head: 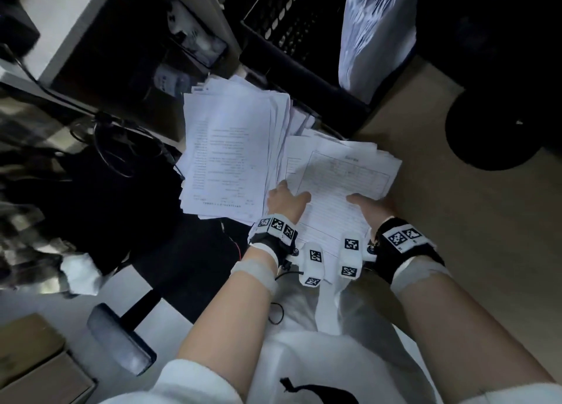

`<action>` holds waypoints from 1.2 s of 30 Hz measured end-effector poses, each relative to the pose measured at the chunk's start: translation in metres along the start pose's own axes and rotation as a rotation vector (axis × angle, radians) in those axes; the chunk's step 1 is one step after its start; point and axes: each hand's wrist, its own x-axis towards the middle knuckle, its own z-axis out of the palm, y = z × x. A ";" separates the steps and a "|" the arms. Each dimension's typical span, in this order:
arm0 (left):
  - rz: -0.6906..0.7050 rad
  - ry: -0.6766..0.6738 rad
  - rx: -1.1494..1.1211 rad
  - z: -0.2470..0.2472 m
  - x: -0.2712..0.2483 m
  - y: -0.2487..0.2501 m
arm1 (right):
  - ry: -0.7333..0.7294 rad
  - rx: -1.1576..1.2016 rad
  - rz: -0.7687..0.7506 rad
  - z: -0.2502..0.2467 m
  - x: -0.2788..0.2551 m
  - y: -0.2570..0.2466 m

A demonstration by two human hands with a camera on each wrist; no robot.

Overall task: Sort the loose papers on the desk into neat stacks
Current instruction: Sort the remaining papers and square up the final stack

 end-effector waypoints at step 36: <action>0.300 -0.092 -0.304 0.087 -0.130 0.076 | 0.132 0.420 -0.402 -0.194 -0.088 0.066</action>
